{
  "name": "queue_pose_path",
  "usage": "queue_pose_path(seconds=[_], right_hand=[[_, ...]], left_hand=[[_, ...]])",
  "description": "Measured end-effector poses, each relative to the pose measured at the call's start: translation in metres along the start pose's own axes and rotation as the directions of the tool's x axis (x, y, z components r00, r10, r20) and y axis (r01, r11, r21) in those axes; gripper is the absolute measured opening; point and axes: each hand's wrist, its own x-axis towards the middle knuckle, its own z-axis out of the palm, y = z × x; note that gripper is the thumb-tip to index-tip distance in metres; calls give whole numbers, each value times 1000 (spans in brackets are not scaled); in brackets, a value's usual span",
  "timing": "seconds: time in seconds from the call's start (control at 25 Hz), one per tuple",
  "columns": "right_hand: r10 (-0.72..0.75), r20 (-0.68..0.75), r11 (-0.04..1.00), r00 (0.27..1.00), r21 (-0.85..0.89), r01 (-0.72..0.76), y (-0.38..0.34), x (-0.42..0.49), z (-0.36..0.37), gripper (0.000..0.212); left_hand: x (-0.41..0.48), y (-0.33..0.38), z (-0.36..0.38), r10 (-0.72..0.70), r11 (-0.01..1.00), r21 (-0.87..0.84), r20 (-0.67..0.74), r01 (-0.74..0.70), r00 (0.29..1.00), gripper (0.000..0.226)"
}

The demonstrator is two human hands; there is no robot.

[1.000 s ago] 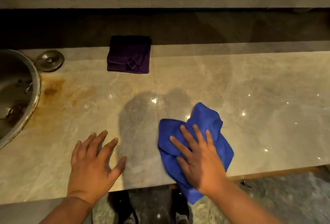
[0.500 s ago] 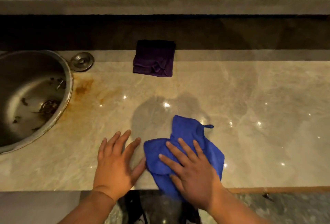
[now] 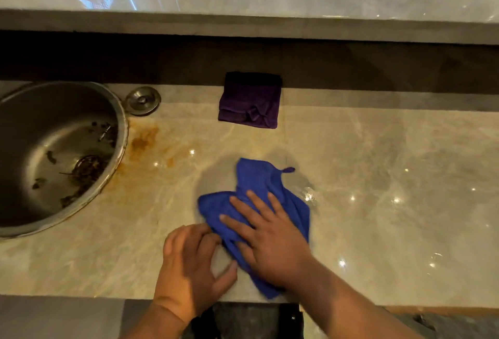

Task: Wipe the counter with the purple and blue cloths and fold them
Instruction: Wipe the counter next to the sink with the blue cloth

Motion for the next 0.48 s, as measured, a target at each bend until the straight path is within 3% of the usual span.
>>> queue_pose_path(seconds=[0.04, 0.12, 0.2, 0.36, 0.48], right_hand=[[25, -26, 1000, 999, -16, -25, 23, -3, -3, 55], [206, -87, 976, 975, -49, -211, 53, 23, -13, 55], [349, -78, 935, 934, -33, -353, 36, 64, -13, 55], [22, -4, 993, 1000, 113, -22, -47, 60, 13, 52], [0, 37, 974, 999, 227, -9, -48, 12, 9, 45]], left_hand=[[0, 1, 0, 18, 1000, -16, -29, -18, 999, 41], [0, 2, 1, 49, 998, -24, -81, -51, 996, 40], [0, -1, 4, 33, 999, -38, -112, -37, 993, 35], [-2, -8, 6, 51, 980, -184, -131, -75, 990, 11], [-8, -10, 1, 155, 955, -243, -81, -170, 985, 12]])
